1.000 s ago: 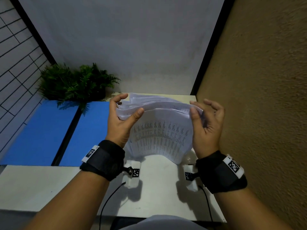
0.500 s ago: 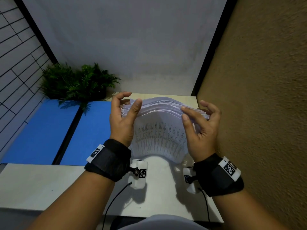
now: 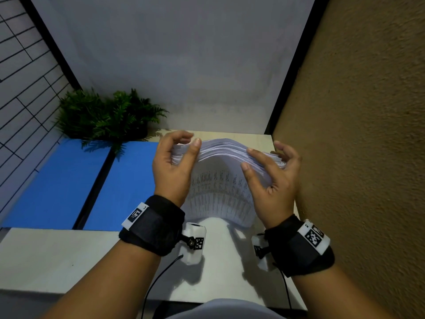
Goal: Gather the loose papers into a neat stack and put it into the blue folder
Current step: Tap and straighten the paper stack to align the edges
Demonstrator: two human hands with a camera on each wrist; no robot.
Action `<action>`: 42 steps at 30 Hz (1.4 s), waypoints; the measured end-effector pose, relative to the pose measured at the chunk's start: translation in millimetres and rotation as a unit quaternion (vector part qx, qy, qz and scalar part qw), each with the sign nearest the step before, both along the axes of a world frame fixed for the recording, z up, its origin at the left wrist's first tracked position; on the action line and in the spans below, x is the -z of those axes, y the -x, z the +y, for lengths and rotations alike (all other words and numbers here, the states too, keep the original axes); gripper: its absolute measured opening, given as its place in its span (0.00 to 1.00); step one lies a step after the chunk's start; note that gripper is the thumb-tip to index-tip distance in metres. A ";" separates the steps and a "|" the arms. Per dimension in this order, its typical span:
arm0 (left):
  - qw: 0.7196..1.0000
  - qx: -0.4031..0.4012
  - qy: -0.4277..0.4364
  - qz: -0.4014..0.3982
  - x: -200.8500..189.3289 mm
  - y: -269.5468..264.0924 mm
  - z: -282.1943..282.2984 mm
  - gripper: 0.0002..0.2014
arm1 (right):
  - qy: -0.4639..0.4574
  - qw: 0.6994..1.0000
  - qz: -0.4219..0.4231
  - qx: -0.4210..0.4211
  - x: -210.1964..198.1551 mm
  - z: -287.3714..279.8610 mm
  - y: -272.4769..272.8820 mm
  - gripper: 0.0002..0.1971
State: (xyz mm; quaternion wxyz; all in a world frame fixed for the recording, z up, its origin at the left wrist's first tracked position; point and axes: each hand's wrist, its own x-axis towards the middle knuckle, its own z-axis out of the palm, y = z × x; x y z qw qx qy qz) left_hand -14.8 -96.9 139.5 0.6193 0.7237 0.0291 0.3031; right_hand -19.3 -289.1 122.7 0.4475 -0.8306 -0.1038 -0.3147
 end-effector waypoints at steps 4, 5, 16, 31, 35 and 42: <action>1.000 -0.026 -0.011 0.007 2.5 -4.8 5.0 0.02 | -0.014 1.000 0.005 0.003 0.2 -1.2 -0.5 0.19; 0.999 -0.030 -0.004 0.013 3.1 -5.6 6.4 0.03 | -0.019 1.000 0.011 0.004 0.6 -1.6 -1.2 0.19; 0.994 -0.025 0.091 0.057 9.4 -8.0 4.7 0.08 | -0.095 0.994 0.044 -0.010 3.9 0.7 -7.4 0.20; 0.983 0.132 0.113 0.064 24.0 -0.7 12.6 0.58 | -0.136 0.987 0.076 -0.028 1.9 -1.0 -17.4 0.19; 0.980 0.139 0.108 0.088 31.1 -2.6 12.0 0.56 | -0.130 0.987 0.088 -0.037 1.8 -1.9 -21.8 0.21; 0.976 0.143 0.097 0.131 40.7 -9.2 13.7 0.49 | -0.121 0.987 0.103 -0.018 -0.9 -5.1 -25.3 0.18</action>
